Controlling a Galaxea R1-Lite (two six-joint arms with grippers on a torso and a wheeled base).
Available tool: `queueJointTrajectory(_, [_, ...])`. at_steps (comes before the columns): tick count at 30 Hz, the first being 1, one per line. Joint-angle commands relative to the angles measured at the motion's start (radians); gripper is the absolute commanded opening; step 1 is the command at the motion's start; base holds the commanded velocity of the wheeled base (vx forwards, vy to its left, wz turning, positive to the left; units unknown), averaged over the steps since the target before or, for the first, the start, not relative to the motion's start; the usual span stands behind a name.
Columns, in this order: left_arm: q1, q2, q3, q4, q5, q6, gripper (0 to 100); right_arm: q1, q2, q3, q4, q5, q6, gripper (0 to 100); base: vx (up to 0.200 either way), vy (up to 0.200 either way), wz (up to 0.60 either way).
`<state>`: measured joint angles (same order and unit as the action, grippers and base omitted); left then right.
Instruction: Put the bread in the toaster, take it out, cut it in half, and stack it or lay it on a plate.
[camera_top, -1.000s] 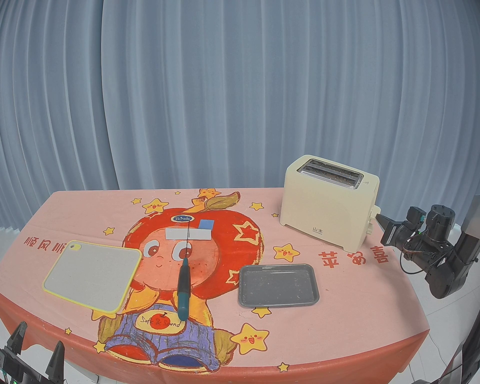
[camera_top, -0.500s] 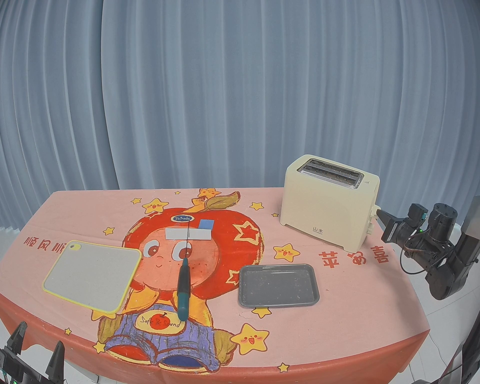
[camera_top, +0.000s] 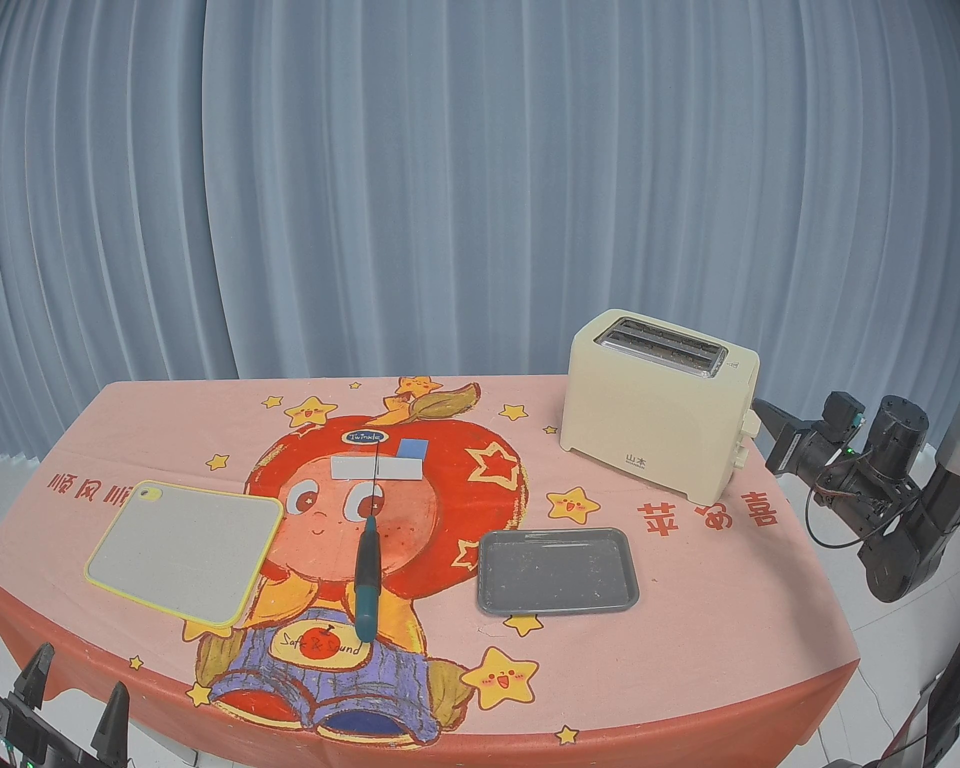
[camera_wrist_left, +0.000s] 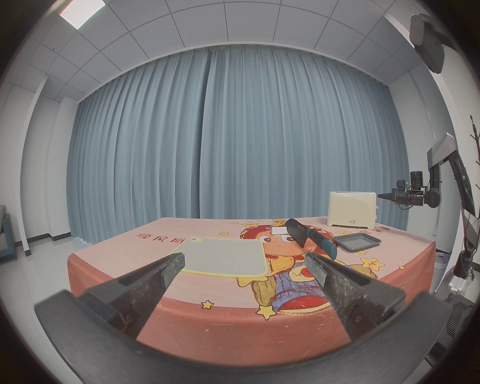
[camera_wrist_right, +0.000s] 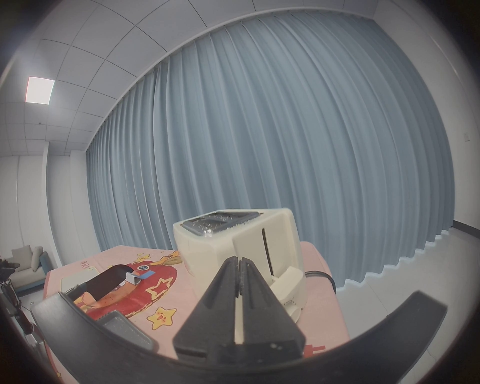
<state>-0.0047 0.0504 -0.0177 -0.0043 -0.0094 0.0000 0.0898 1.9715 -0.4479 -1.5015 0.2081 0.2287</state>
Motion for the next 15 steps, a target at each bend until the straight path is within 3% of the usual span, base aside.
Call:
queueJointTrajectory(1, [0.000,0.000,0.018,0.000,0.000,0.000,100,0.004,-0.039,0.006,-0.002,0.001,0.000,0,0.000,0.000,0.00])
queueJointTrajectory(9, [-0.001,0.000,0.018,0.000,0.000,0.000,100,-0.001,-0.045,0.006,-0.005,0.007,-0.002,0,0.000,0.000,0.00])
queueJointTrajectory(11, [0.000,0.000,0.018,0.000,0.002,0.000,100,-0.004,-0.048,0.012,-0.006,0.043,0.001,0,0.000,0.000,0.00])
queueJointTrajectory(15, [0.000,0.000,0.018,0.000,0.000,0.000,100,0.002,-0.063,0.026,-0.006,0.053,-0.002,0,0.000,0.000,0.00])
